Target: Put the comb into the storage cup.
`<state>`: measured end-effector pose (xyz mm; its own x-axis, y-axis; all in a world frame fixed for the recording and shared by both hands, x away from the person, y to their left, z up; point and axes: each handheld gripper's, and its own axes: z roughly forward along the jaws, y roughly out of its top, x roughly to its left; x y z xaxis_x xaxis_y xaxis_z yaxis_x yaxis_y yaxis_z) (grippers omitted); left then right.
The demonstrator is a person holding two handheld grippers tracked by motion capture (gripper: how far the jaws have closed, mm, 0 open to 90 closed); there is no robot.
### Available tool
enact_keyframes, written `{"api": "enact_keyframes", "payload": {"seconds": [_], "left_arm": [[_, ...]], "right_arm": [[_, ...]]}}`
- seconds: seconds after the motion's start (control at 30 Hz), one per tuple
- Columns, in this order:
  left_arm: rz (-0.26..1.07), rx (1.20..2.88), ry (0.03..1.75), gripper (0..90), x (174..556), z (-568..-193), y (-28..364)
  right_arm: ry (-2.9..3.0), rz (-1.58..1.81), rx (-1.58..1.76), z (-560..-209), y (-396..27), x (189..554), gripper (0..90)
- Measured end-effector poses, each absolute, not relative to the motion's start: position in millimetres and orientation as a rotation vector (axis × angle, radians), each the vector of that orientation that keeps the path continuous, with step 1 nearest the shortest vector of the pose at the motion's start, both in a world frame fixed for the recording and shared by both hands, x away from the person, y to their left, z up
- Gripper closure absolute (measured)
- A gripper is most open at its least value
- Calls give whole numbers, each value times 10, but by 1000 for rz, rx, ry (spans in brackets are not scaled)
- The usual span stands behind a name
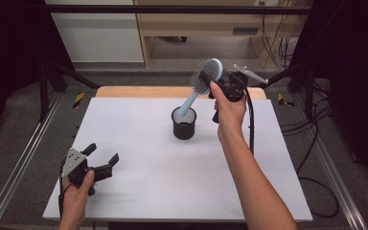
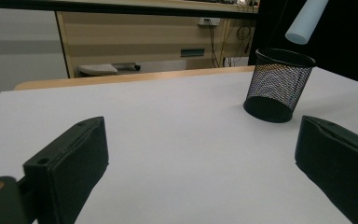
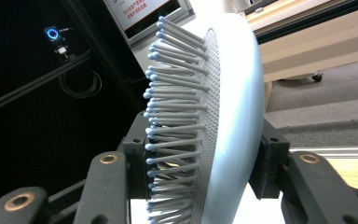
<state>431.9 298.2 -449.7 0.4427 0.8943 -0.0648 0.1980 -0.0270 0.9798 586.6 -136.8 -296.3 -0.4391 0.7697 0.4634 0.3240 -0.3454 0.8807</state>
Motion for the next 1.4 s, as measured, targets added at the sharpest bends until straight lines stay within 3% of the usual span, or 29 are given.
{"api": "enact_keyframes", "payload": {"seconds": [1.4], "left_arm": [[763,1492,982,21,4290,-4480,3022]], "right_arm": [[1715,1647,1392,-3369,-1080,6139,506]]}}
